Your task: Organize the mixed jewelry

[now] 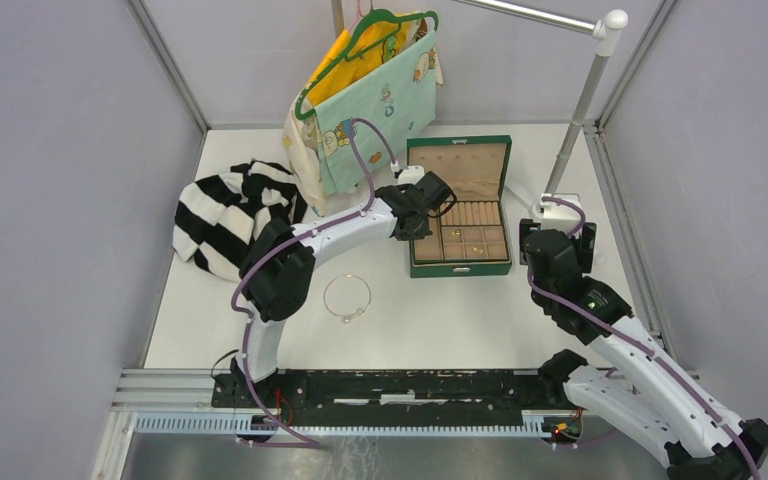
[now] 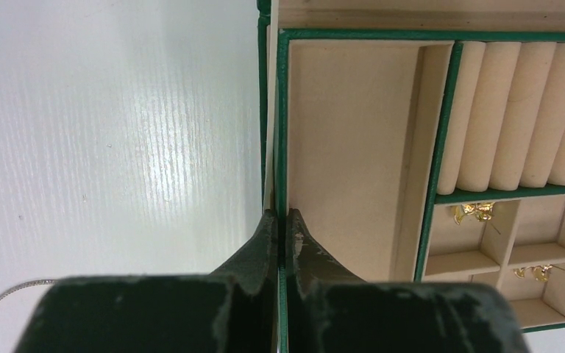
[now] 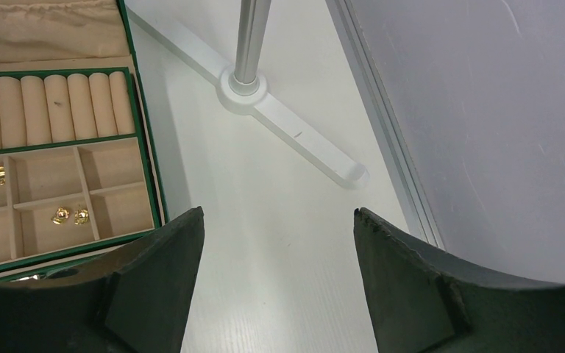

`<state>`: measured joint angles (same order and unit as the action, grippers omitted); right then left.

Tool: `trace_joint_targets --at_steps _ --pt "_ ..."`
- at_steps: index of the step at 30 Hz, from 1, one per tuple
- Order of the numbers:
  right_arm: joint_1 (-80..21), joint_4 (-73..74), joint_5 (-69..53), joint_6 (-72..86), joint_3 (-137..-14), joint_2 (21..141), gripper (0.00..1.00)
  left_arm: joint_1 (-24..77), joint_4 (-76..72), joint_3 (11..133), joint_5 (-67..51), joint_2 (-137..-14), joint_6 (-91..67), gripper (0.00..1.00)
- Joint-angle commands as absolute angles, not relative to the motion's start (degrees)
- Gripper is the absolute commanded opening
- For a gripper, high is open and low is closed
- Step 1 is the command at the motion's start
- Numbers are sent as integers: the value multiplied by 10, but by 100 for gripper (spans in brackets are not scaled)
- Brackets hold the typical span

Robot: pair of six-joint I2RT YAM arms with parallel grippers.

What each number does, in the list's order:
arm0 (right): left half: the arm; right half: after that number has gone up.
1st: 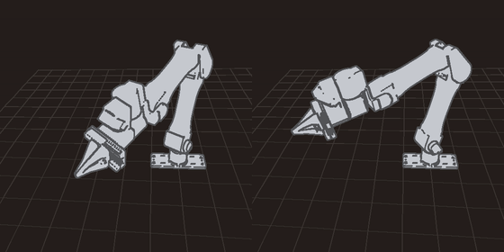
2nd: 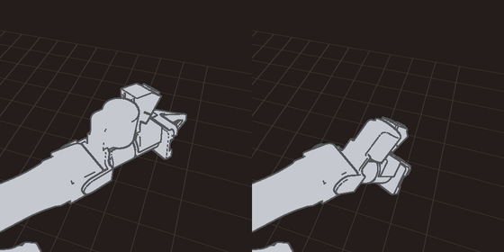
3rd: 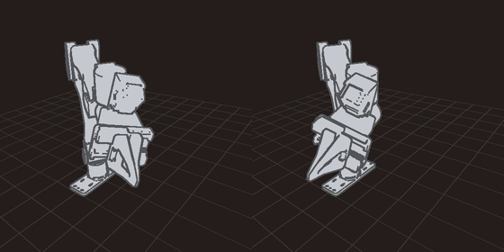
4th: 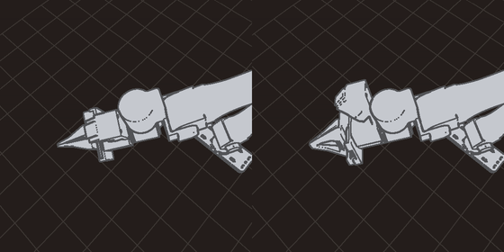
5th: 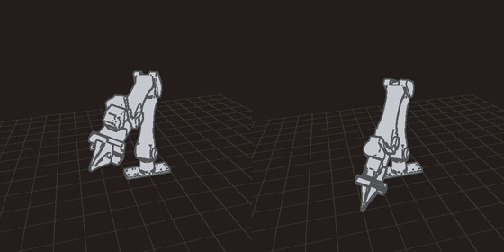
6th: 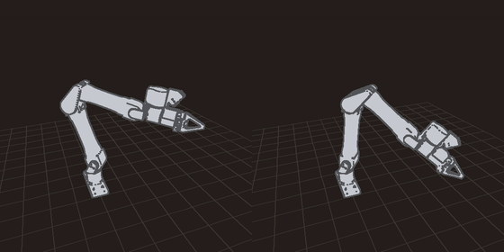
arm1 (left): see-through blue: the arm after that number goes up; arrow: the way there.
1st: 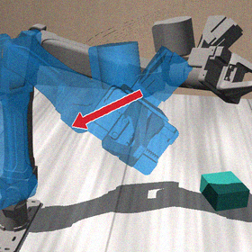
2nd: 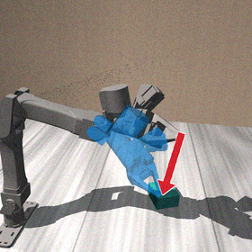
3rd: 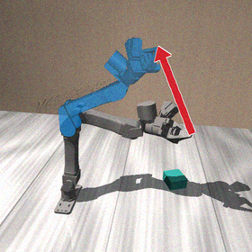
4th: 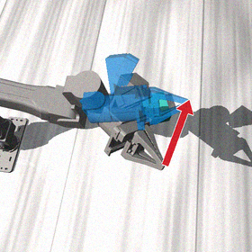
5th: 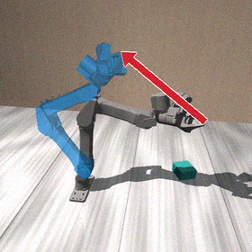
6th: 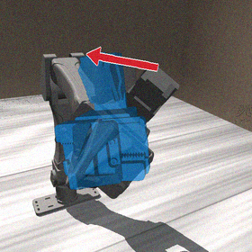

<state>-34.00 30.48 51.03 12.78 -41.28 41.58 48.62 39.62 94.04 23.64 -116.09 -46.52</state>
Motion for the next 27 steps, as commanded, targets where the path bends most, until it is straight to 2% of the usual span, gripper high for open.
trace_joint_targets --at_steps 1,3,5,8,11,20,27 --pt "-338 282 503 138 -410 419 80 485 411 938 239 -1127 -477 2" --pt "-338 282 500 137 -410 420 80 485 416 944 233 -1131 -475 9" --pt "-337 282 500 138 -409 419 80 485 416 946 228 -1129 -473 26" --pt "-338 281 500 137 -408 420 80 486 412 947 224 -1119 -466 39" --pt "-338 280 500 137 -406 422 80 490 410 951 220 -1109 -457 42" --pt "-338 274 492 134 -402 431 80 563 424 958 225 -1041 -402 43" --pt "-338 255 447 142 -391 435 80 586 433 753 257 -876 -438 44"
